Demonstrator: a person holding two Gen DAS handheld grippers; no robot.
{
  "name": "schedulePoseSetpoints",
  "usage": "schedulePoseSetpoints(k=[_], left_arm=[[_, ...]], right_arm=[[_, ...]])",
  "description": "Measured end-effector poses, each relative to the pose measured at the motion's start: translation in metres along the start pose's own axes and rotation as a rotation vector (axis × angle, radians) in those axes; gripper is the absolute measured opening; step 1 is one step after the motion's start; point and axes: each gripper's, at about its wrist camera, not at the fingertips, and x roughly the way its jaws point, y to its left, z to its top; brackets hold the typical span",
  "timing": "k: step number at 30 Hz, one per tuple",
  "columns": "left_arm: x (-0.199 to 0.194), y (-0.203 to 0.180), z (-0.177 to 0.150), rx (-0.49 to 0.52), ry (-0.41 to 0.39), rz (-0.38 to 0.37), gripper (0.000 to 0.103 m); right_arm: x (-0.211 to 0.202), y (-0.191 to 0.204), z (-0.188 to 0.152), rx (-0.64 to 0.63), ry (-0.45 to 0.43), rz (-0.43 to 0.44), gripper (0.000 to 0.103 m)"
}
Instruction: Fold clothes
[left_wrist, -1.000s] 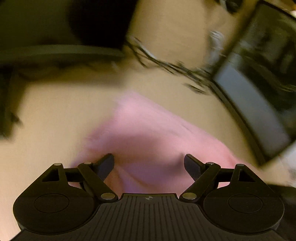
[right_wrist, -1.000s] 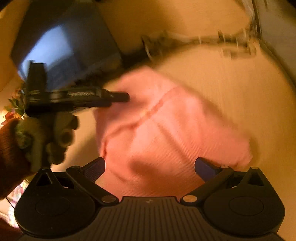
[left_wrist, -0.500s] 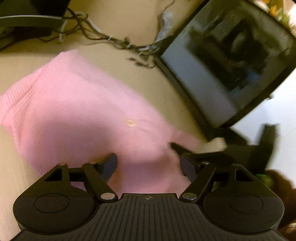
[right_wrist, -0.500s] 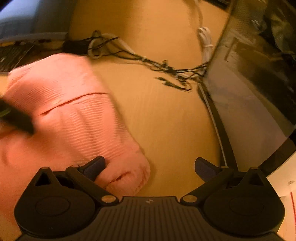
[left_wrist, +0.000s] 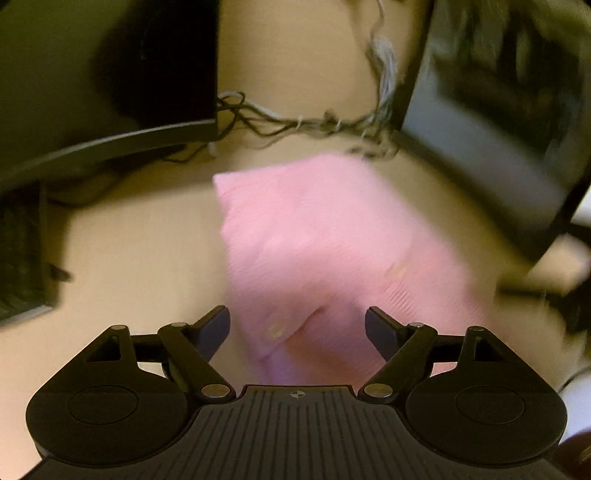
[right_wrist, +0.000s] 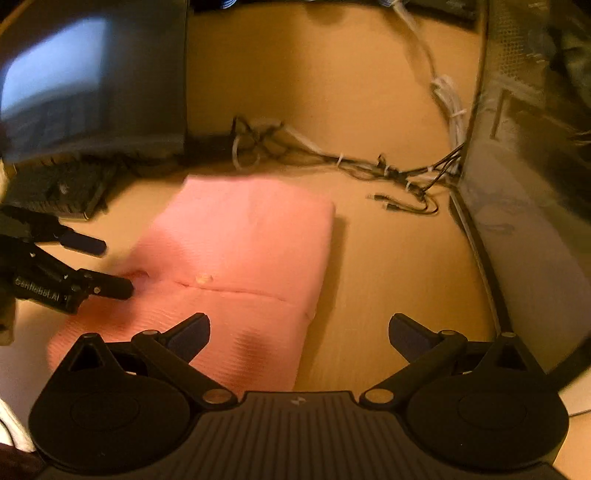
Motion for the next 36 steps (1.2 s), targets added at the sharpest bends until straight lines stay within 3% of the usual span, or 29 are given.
schedulePoseSetpoints(k=[3,6,10,14,18,22,27,29,34,36], left_arm=[[0.013,-0.008,-0.006,0.094,0.025,0.116,0.084],[0.01,0.002,-0.011,0.159,0.018,0.219,0.088],[-0.014,0.017,-0.005,0.05,-0.042,0.039,0.086],[-0.038,0.033,0.001,-0.061,-0.102,-0.143,0.088],[-0.019,0.01,0.004,-0.021,-0.093,-0.276,0.088],[0.009,0.006,-0.008,-0.03,0.018,-0.279,0.086],[0.003,0.016,-0.02,-0.048,0.042,-0.291,0.084],[-0.006,0.018,-0.019,-0.075,0.032,-0.282,0.085],[-0.038,0.003,-0.023,0.005,0.011,-0.252,0.094],[-0.032,-0.008,-0.029,0.058,0.064,-0.207,0.094]], right_arm=[[0.02,0.015,-0.01,-0.111,0.066,-0.03,0.103],[0.017,0.007,-0.007,-0.125,0.073,-0.016,0.103],[0.004,-0.006,0.005,-0.087,0.029,-0.007,0.103],[0.008,-0.012,0.024,-0.027,-0.051,-0.072,0.103],[0.037,-0.008,0.034,-0.044,-0.047,-0.162,0.103],[0.057,-0.007,0.021,-0.11,0.001,-0.205,0.103],[0.051,-0.024,0.018,-0.057,0.018,-0.153,0.103],[0.032,-0.027,0.015,-0.054,0.006,-0.102,0.103],[-0.01,-0.027,-0.008,-0.122,0.012,0.095,0.103],[-0.005,-0.019,-0.026,-0.198,0.072,0.071,0.103]])
